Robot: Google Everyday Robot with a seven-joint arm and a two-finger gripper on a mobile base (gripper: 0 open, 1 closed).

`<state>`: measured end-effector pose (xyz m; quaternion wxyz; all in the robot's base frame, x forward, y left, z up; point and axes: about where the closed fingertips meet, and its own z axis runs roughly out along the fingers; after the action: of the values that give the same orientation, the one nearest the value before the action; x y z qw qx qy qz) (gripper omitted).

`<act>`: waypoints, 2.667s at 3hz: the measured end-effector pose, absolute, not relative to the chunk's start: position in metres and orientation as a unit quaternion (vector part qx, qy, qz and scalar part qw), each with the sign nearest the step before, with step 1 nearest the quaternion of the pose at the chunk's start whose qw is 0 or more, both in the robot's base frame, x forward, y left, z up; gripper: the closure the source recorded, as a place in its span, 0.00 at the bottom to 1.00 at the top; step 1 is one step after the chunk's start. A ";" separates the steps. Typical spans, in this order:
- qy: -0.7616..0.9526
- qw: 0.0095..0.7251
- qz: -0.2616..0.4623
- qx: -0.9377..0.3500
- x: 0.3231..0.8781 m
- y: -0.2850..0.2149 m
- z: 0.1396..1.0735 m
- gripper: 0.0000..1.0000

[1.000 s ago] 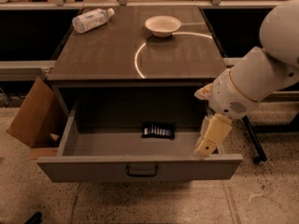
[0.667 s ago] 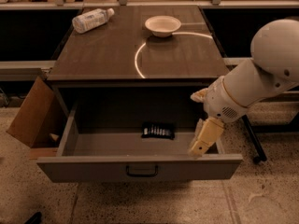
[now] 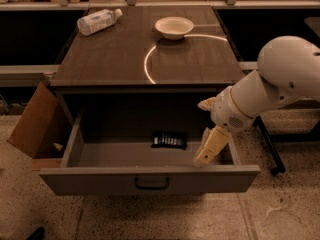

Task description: Pick rxbar blueberry from top drawer and place on counter

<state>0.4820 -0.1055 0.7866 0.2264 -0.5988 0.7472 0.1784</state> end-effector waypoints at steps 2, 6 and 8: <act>0.727 0.246 0.177 -0.616 0.516 -0.098 0.762 0.00; 0.719 0.261 0.173 -0.621 0.560 -0.066 0.692 0.00; 0.701 0.278 0.173 -0.634 0.578 -0.047 0.648 0.00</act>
Offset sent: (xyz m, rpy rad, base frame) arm 0.0609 0.0085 -0.0475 0.0431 -0.0609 0.0603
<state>0.5775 -0.0472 0.6480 0.2781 -0.6336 0.7008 0.1734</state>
